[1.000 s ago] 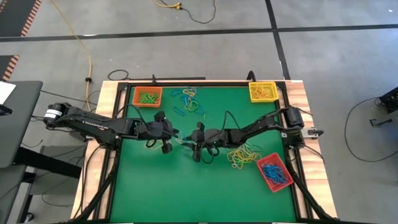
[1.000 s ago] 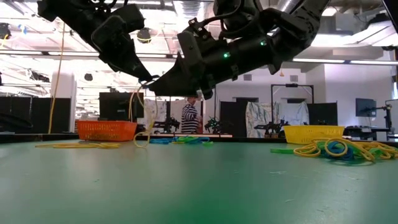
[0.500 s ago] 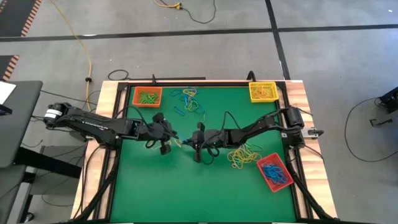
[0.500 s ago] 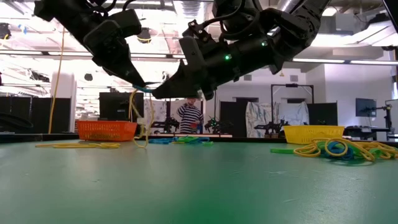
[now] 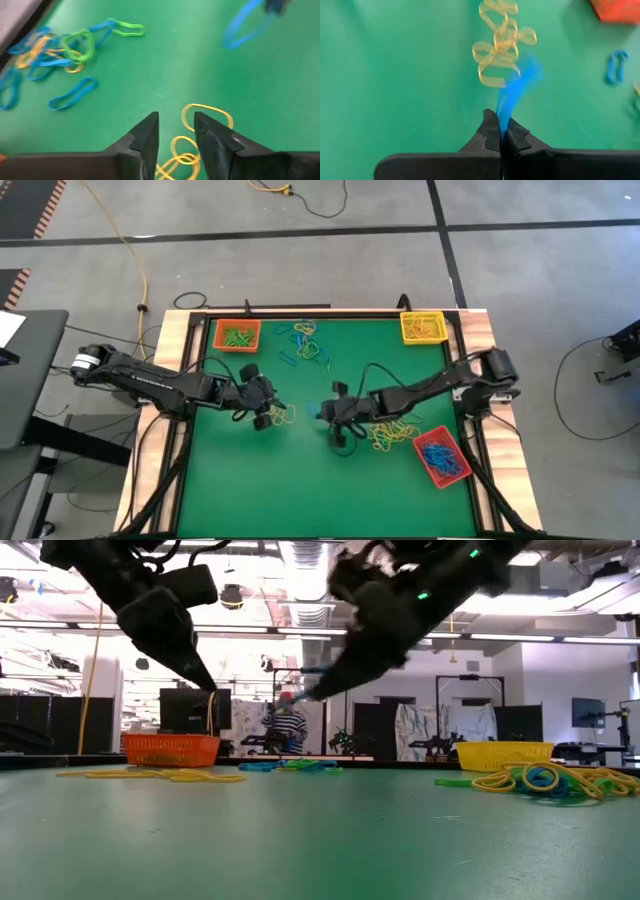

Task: Sort rubber bands into baskets
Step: Put the blue rubber band into the red bin, then put the yellow rubber band into the yellow bin

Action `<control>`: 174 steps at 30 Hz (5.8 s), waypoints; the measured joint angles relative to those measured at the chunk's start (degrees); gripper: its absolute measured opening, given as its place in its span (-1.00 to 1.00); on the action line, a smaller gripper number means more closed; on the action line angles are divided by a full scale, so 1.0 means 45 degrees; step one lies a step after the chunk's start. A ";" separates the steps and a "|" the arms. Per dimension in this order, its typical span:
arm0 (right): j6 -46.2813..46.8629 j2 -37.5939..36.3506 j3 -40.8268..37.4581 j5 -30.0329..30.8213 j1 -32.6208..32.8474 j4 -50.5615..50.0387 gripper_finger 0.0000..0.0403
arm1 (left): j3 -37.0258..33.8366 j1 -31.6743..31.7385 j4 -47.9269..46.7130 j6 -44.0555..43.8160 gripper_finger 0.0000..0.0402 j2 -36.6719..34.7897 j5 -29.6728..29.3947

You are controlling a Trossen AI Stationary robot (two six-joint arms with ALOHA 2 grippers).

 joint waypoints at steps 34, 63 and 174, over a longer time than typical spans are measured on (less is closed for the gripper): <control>1.5262 -0.5390 -0.0010 -0.1212 0.9217 -1.5186 -0.91 | -0.0010 -0.0304 0.1789 0.0865 -0.37 0.0010 -0.0477; 1.9065 -0.5380 -0.2744 -0.2600 1.0503 -1.4690 -0.28 | -0.0019 -0.0289 0.1958 0.0924 -0.36 0.0010 -0.0681; -0.3081 0.0486 -0.3908 0.1756 0.0886 0.9642 0.16 | 0.5712 0.0430 0.0386 0.4441 -1.00 0.5328 0.4331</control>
